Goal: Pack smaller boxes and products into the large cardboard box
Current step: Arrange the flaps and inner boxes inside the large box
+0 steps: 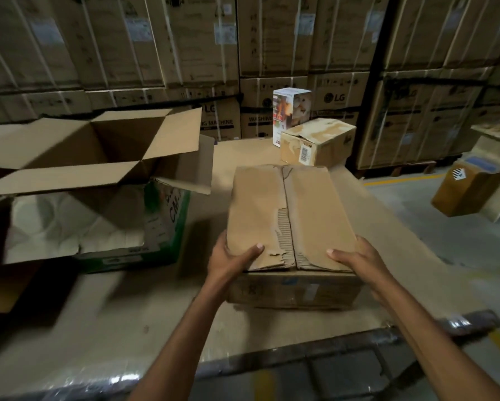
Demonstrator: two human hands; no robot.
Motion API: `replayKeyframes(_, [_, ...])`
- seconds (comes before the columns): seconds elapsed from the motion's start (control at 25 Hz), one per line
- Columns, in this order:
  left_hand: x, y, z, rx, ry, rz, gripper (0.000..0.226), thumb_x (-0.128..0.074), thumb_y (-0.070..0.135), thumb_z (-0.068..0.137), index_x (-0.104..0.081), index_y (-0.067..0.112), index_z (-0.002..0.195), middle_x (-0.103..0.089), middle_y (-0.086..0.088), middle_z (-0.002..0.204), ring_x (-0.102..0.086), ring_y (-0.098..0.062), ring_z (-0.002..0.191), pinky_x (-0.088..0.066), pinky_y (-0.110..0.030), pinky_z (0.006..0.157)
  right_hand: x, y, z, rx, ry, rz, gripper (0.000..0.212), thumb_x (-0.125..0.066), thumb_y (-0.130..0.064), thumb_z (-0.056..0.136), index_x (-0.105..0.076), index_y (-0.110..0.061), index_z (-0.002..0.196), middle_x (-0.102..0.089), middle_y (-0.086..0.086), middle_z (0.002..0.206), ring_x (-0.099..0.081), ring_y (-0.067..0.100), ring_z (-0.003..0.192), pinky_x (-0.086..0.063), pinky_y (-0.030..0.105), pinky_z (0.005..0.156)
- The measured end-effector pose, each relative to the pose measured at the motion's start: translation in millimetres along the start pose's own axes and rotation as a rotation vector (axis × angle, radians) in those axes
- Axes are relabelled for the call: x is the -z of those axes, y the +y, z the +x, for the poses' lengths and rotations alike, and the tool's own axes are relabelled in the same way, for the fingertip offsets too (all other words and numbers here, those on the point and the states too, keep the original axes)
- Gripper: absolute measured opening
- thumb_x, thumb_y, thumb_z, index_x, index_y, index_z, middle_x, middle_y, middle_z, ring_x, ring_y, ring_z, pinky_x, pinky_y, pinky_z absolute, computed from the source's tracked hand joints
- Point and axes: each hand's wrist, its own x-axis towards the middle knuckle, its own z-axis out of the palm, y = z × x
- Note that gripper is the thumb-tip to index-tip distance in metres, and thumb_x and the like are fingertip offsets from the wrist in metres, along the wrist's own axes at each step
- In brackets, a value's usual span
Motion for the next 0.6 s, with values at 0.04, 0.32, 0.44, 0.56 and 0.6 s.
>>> replayKeyframes(0.04, [1, 5, -15, -0.044, 0.004, -0.023, 0.084, -0.094, 0.053, 0.061, -0.049, 0.039, 0.13, -0.063, 0.011, 0.123, -0.062, -0.014, 0.114, -0.061, -0.041, 0.092, 9, -3, -16, 0.037, 0.051, 0.013, 0.07, -0.089, -0.043, 0.064, -0.062, -0.021, 0.124, -0.073, 0.0, 0.114, -0.068, 0.023, 0.105, -0.055, 0.044, 0.097])
replayKeyframes(0.32, [21, 100, -85, -0.41, 0.034, -0.131, 0.08, -0.089, 0.043, 0.076, -0.042, 0.043, 0.14, -0.059, 0.018, 0.124, -0.061, -0.005, 0.113, -0.058, -0.014, 0.071, 47, -98, -98, 0.453, 0.358, 0.043, 0.051, -0.081, -0.046, 0.081, -0.062, -0.033, 0.127, -0.071, -0.012, 0.111, -0.067, 0.013, 0.103, -0.056, 0.039, 0.093])
replayKeyframes(0.44, [57, 145, -110, -0.581, 0.063, -0.134, 0.077, -0.087, 0.041, 0.078, -0.047, 0.034, 0.144, -0.061, 0.018, 0.128, -0.061, 0.003, 0.113, -0.052, -0.007, 0.079, 44, -140, -136, 0.558, 0.439, 0.074, 0.053, -0.076, -0.059, 0.08, -0.061, -0.037, 0.125, -0.072, -0.015, 0.111, -0.068, 0.008, 0.104, -0.056, 0.044, 0.095])
replayKeyframes(0.56, [110, 172, -137, -0.696, 0.102, -0.177, 0.073, -0.086, 0.034, 0.081, -0.049, 0.032, 0.143, -0.063, 0.021, 0.125, -0.062, 0.007, 0.113, -0.054, -0.013, 0.087, 25, -185, -178, 0.691, 0.432, 0.152, 0.059, -0.076, -0.06, 0.08, -0.059, -0.035, 0.131, -0.072, -0.013, 0.118, -0.068, 0.008, 0.108, -0.056, 0.047, 0.097])
replayKeyframes(0.6, [129, 177, -148, -0.724, 0.118, -0.184, 0.073, -0.085, 0.033, 0.082, -0.048, 0.03, 0.145, -0.063, 0.02, 0.125, -0.062, 0.006, 0.113, -0.055, -0.016, 0.088, 14, -199, -194, 0.732, 0.409, 0.18, 0.06, -0.077, -0.057, 0.081, -0.059, -0.034, 0.133, -0.072, -0.012, 0.12, -0.068, 0.007, 0.109, -0.056, 0.046, 0.098])
